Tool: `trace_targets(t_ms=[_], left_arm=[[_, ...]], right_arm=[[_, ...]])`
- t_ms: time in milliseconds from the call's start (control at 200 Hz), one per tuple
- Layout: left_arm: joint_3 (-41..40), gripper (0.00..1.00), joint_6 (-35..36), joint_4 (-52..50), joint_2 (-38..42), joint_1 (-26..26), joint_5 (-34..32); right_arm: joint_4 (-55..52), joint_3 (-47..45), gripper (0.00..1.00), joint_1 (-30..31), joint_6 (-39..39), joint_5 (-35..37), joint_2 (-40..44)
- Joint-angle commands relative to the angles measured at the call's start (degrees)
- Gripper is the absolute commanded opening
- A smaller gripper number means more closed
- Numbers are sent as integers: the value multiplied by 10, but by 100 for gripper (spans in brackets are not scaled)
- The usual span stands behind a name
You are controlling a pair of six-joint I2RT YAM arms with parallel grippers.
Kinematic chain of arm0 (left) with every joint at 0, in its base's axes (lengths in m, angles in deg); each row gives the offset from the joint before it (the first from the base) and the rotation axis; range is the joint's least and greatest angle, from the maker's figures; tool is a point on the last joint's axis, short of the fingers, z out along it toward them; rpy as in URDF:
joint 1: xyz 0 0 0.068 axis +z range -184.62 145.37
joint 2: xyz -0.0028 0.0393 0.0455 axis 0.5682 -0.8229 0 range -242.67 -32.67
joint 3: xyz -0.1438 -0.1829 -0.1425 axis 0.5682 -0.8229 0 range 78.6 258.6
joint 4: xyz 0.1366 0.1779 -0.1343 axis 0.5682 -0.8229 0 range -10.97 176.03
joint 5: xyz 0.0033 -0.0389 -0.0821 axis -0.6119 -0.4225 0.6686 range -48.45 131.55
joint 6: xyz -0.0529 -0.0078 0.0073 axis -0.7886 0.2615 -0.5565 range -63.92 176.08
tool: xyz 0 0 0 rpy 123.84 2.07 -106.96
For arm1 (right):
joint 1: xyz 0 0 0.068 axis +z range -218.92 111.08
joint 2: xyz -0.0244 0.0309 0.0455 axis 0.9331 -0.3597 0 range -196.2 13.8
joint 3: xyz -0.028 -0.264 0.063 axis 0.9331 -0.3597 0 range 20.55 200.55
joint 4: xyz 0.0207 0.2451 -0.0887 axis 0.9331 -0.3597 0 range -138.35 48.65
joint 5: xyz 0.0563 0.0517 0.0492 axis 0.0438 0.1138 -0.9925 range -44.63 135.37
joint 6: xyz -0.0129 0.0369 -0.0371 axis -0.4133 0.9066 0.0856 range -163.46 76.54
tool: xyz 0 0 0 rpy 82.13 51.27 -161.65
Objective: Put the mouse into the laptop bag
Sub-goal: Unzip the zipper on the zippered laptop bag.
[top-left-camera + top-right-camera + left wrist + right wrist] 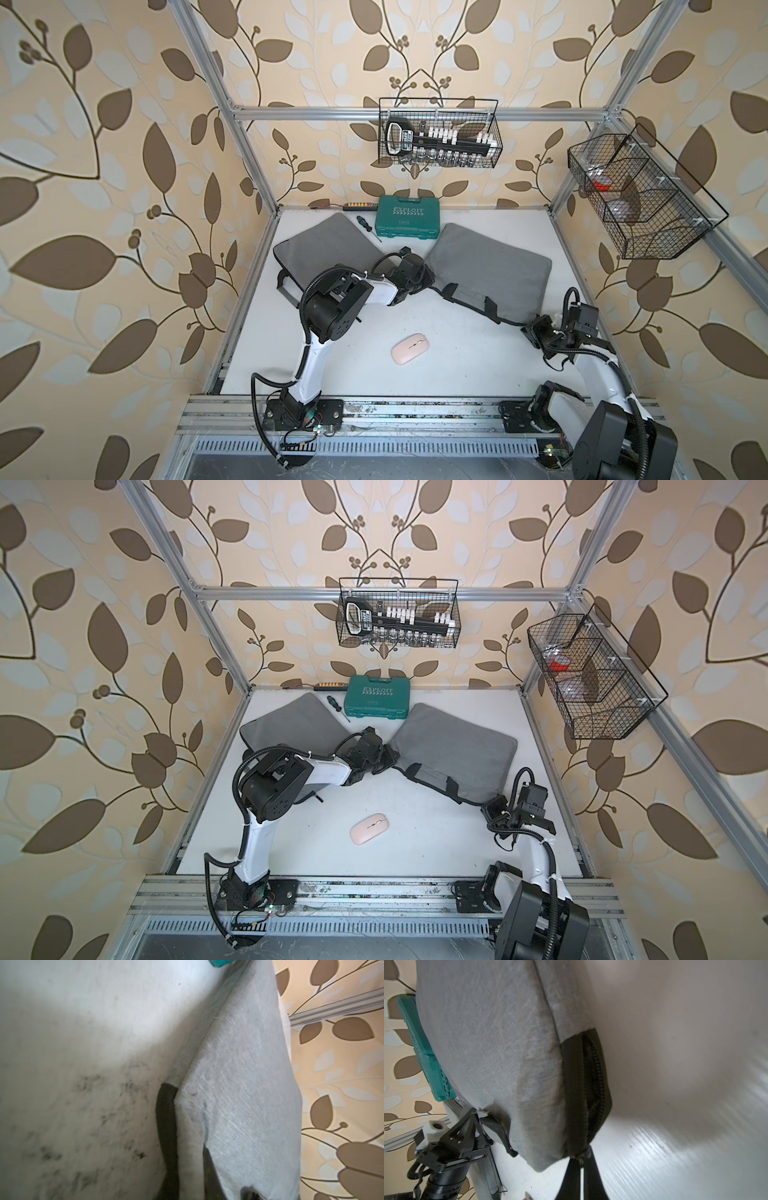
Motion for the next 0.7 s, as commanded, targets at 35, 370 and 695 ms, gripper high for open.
trace_targets(t_ms=[35, 370, 695], left_arm=[[2, 0, -1, 24, 5, -31, 16], [-83, 0, -18, 87, 61, -93, -32], [-184, 0, -63, 107, 128, -99, -123]], right_arm=[[-24, 10, 0, 35, 46, -27, -18], [61, 24, 0, 241, 200, 14, -51], [-46, 58, 0, 170, 161, 137, -28]])
